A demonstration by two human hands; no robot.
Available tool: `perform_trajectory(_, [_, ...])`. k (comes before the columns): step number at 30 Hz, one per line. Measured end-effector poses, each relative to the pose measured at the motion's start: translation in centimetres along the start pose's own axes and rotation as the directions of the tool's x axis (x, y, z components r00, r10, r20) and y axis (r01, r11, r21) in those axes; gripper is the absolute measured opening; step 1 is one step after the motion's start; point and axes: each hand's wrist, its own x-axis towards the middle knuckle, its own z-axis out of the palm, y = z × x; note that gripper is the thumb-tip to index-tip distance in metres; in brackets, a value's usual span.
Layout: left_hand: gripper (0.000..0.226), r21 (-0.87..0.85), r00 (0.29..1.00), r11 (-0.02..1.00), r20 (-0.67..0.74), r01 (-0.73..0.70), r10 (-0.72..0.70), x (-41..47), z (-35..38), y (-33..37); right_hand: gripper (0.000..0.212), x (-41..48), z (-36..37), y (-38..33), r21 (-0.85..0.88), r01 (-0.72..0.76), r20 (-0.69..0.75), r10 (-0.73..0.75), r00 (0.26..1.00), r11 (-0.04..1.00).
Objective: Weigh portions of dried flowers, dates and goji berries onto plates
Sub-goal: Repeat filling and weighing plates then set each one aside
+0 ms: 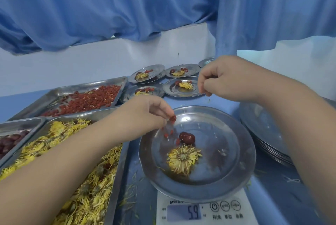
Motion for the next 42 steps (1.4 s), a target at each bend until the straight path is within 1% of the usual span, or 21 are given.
perform_trajectory(4, [0.024, -0.129, 0.997, 0.992, -0.078, 0.014, -0.024, -1.2, -0.1, -0.1, 0.024, -0.8, -0.9, -1.4, 0.011, 0.023, 0.008, -0.023, 1.000, 1.000])
perform_trajectory(7, [0.025, -0.187, 0.991, 0.982, -0.133, -0.004, -0.021, -1.7, 0.5, -0.3, 0.026, -1.8, -1.7, -3.3, 0.029, 0.074, -0.036, -0.073, 0.997, 0.997])
perform_trajectory(11, [0.030, -0.071, 0.984, 0.997, -0.176, -0.025, 0.012, -1.5, 1.6, -0.4, 0.026, -3.6, -2.2, -5.3, 0.056, 0.160, -0.110, -0.153, 0.982, 0.985])
perform_trajectory(14, [0.030, -0.005, 0.980, 1.000, -0.198, -0.031, 0.029, -1.4, 2.0, -0.4, 0.026, -5.6, -2.2, -5.5, 0.067, 0.200, -0.116, -0.192, 0.975, 0.978])
perform_trajectory(17, [0.025, 0.020, 0.972, 0.999, -0.233, -0.032, 0.035, -1.5, 2.2, -0.4, 0.026, -8.0, -1.7, -4.3, 0.021, 0.181, -0.088, -0.179, 0.980, 0.983])
perform_trajectory(20, [0.018, 0.010, 0.974, 1.000, -0.223, -0.026, 0.028, -1.7, 2.3, -0.3, 0.022, -10.5, -0.7, -2.3, 0.013, 0.132, -0.102, -0.130, 0.986, 0.991])
perform_trajectory(24, [0.014, -0.079, 0.980, 0.997, -0.197, -0.012, -0.003, -2.1, 2.5, -0.1, 0.023, -12.8, 1.1, -0.2, 0.058, 0.087, -0.160, -0.076, 0.984, 0.995])
perform_trajectory(28, [0.008, -0.143, 0.969, 0.990, -0.243, 0.000, -0.035, -2.6, 2.8, 0.2, 0.024, -13.3, 1.6, 0.6, 0.041, 0.075, -0.172, -0.067, 0.983, 0.996])
perform_trajectory(30, [0.010, -0.177, 0.962, 0.984, -0.267, 0.018, -0.066, -2.9, 2.8, 0.4, 0.024, -13.3, 1.7, 0.9, 0.039, 0.072, -0.193, -0.063, 0.979, 0.997])
perform_trajectory(36, [0.016, -0.227, 0.956, 0.972, -0.263, 0.068, -0.128, -3.5, 2.9, 0.8, 0.024, -13.6, 2.0, 0.9, -0.022, 0.062, -0.162, -0.064, 0.985, 0.998])
perform_trajectory(40, [0.016, -0.296, 0.960, 0.952, -0.237, 0.074, -0.148, -4.1, 2.4, 0.7, 0.023, -13.6, 1.8, 1.0, -0.040, 0.046, -0.152, -0.052, 0.987, 0.998])
perform_trajectory(42, [0.015, -0.354, 0.967, 0.931, -0.190, 0.092, -0.168, -4.5, 2.1, 0.6, 0.022, -13.7, 1.7, 1.0, -0.042, 0.050, -0.167, -0.056, 0.984, 0.998])
